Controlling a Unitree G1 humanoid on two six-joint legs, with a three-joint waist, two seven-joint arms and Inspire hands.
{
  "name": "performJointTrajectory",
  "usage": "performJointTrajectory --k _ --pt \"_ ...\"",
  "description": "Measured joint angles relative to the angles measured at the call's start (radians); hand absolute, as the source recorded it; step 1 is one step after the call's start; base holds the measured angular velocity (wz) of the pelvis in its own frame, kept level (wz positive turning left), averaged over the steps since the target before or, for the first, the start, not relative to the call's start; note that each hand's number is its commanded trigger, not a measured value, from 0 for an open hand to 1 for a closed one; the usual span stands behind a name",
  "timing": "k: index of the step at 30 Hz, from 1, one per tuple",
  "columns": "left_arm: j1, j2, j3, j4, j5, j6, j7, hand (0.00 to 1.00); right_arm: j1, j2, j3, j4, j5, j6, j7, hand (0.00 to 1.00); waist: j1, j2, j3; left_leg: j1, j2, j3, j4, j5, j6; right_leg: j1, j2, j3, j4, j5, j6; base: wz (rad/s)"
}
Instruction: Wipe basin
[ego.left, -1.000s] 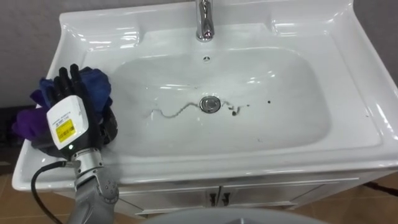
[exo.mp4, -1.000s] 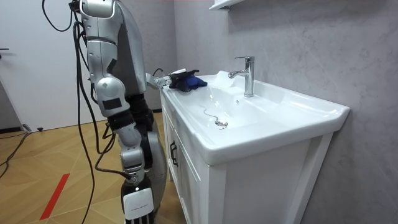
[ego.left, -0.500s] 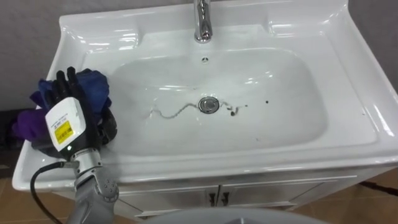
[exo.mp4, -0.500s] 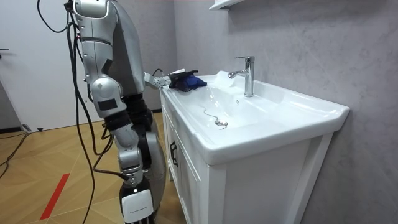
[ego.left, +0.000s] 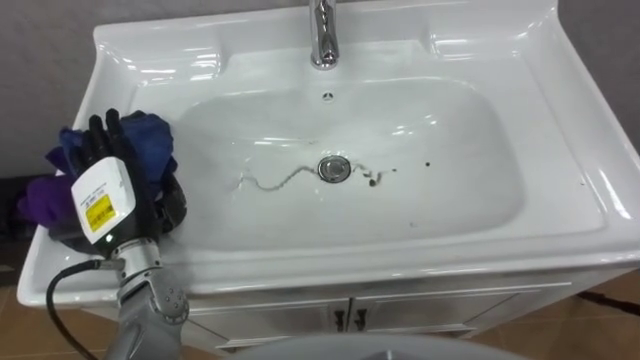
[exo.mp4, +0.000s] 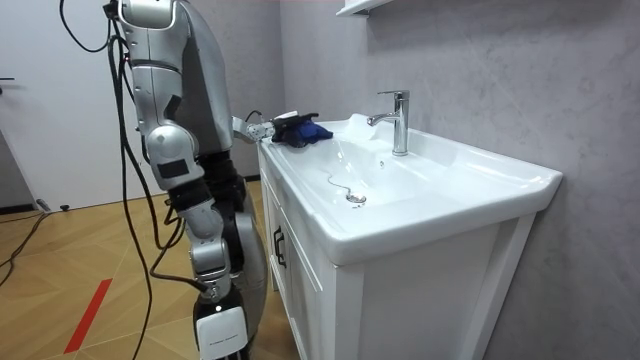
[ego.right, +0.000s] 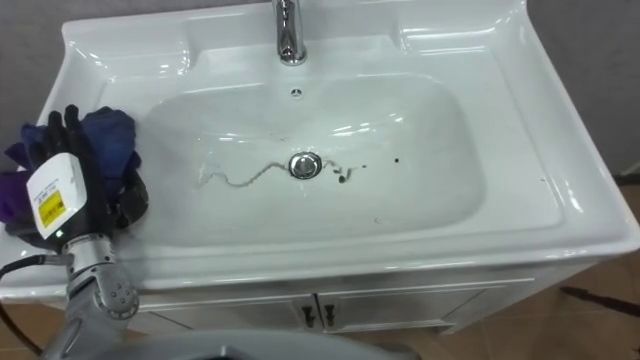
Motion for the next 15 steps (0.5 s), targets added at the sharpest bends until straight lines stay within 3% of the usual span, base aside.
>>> performJointTrajectory --k 9,11,13,15 --pt "-0.032 0.004 0.001 0.027 -0.010 -0.001 -0.031 0.00 -0.001 0.000 0.002 0.001 -0.011 0.002 0.002 0.00 0.000 0.003 0.0012 0.000 0.001 0.000 0.003 0.000 -0.001 -0.001 0.000 0.000 -0.001 0.000 -0.001 0.00" --pt "-0.041 0.005 0.001 0.030 -0.029 -0.001 -0.045 0.24 -0.001 0.000 0.004 0.001 -0.010 0.002 -0.001 0.00 -0.001 0.005 0.0015 0.000 0.001 -0.001 0.004 0.000 -0.001 -0.002 0.000 0.000 0.000 0.000 -0.001 0.00" --pt "-0.047 0.009 0.001 0.033 -0.031 -0.001 -0.055 0.61 -0.001 0.000 0.009 -0.001 -0.010 0.007 -0.001 0.00 -0.001 0.006 0.0018 -0.001 0.002 -0.001 0.001 0.000 -0.001 -0.004 0.001 0.000 0.000 0.000 -0.001 0.00" --pt "-0.053 0.014 0.001 0.033 -0.051 -0.001 -0.067 0.77 -0.001 0.000 0.011 -0.003 -0.010 0.021 -0.001 0.00 0.000 0.007 0.0016 0.000 0.003 0.000 -0.002 0.000 -0.001 -0.005 0.003 0.001 0.000 0.000 -0.002 0.00"
